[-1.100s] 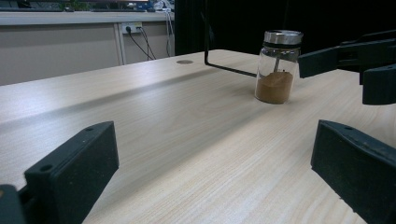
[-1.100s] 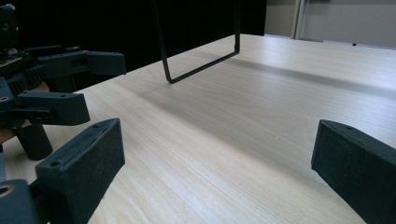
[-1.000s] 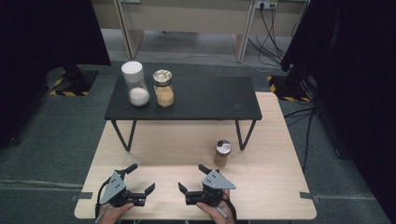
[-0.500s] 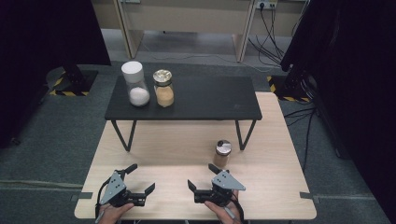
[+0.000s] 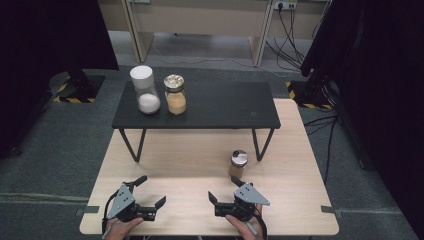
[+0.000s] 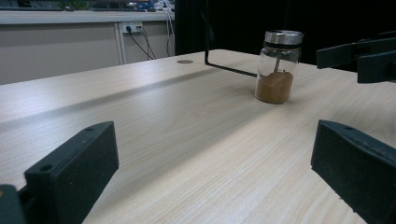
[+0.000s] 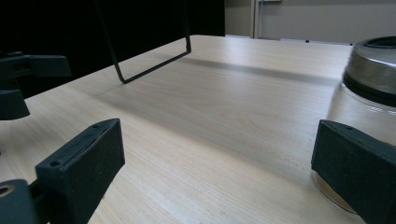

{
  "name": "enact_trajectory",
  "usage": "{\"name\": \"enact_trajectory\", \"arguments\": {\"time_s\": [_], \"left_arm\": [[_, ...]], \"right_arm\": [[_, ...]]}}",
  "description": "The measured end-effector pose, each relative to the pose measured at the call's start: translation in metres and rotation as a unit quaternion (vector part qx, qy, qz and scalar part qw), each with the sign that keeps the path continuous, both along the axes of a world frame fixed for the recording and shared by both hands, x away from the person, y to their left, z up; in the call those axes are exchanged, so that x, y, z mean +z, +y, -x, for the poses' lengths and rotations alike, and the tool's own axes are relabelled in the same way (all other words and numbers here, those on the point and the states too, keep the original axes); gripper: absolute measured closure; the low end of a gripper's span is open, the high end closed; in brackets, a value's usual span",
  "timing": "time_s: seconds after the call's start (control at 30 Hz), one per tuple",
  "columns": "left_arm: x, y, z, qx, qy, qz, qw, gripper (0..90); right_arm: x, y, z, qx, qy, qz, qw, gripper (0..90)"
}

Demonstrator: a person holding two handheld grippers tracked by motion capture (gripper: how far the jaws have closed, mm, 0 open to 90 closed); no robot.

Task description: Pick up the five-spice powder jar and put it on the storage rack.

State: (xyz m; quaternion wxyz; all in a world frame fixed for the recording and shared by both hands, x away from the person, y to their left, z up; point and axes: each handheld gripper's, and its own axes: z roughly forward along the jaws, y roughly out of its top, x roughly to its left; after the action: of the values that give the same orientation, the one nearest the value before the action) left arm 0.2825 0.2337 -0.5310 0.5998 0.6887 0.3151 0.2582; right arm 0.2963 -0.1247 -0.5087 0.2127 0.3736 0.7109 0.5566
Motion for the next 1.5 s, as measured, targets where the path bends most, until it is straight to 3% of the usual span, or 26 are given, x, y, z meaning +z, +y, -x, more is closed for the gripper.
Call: {"name": "enact_trajectory", "arguments": {"time_s": [0.6, 1.27, 1.5], "left_arm": [[0.0, 0.0, 0.0, 0.0, 0.0, 0.0, 1.0, 0.4], [0.0, 0.0, 0.0, 0.0, 0.001, 0.0, 1.0, 0.4], [0.0, 0.0, 0.0, 0.0, 0.002, 0.002, 1.0, 0.4]], "right_arm": [[-0.002, -0.021, -0.005, -0.049, 0.0, 0.01, 0.9988, 2.8], [-0.004, -0.033, -0.021, -0.089, -0.008, 0.026, 0.9957, 3.5], [-0.003, -0.036, -0.032, -0.103, -0.004, 0.018, 0.9945, 3.8]]}}
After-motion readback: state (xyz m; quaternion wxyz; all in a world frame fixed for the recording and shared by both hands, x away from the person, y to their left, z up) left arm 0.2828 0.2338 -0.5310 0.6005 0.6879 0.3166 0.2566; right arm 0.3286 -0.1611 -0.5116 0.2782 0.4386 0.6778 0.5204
